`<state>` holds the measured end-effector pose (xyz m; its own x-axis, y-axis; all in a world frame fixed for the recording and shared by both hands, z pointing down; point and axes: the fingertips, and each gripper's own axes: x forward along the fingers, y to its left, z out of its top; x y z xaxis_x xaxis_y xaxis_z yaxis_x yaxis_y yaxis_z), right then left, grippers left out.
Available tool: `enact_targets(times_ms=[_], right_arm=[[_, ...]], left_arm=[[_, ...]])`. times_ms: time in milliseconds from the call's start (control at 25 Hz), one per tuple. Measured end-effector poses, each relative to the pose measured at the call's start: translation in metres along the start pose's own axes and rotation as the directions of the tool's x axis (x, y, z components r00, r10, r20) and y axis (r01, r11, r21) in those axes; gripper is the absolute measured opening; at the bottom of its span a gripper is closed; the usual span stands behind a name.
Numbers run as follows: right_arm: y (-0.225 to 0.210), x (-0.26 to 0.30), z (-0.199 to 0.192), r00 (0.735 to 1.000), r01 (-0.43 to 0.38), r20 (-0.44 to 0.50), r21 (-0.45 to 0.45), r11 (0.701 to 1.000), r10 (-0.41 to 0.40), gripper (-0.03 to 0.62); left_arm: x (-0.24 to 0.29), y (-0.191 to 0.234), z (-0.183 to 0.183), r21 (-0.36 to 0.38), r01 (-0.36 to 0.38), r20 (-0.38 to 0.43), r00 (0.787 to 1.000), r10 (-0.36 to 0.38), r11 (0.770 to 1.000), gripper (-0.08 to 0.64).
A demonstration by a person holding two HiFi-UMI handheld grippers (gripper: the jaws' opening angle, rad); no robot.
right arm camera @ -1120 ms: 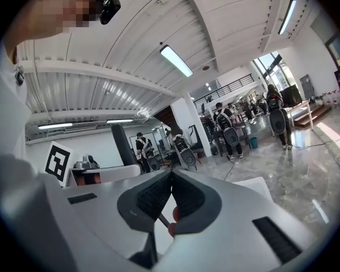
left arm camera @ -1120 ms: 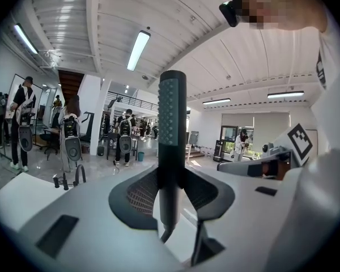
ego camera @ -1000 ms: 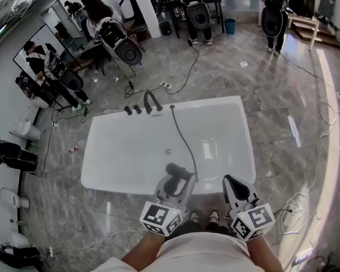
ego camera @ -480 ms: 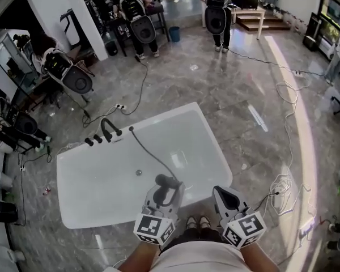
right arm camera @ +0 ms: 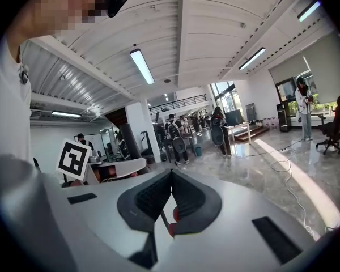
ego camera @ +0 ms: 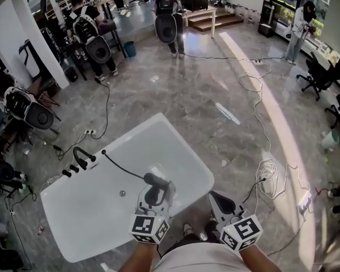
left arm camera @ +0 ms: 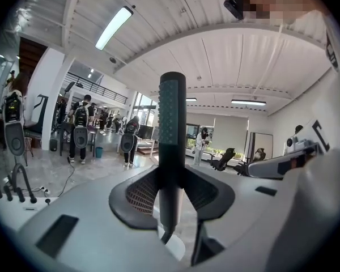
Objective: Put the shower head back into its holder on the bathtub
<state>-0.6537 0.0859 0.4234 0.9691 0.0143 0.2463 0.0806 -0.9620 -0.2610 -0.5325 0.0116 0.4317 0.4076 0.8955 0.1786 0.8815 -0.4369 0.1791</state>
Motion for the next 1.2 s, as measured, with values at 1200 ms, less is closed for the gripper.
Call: enact_targets(times_ms=[1200], right_arm=[[-0.285,-0.036,0.058,0.998,0.007,0.063,0.125,0.992,-0.015,0.015]], left_arm=[[0.21,-0.095,0.02,0.049,-0.174,-0.03,0.984,0.176,0.984,0.132]])
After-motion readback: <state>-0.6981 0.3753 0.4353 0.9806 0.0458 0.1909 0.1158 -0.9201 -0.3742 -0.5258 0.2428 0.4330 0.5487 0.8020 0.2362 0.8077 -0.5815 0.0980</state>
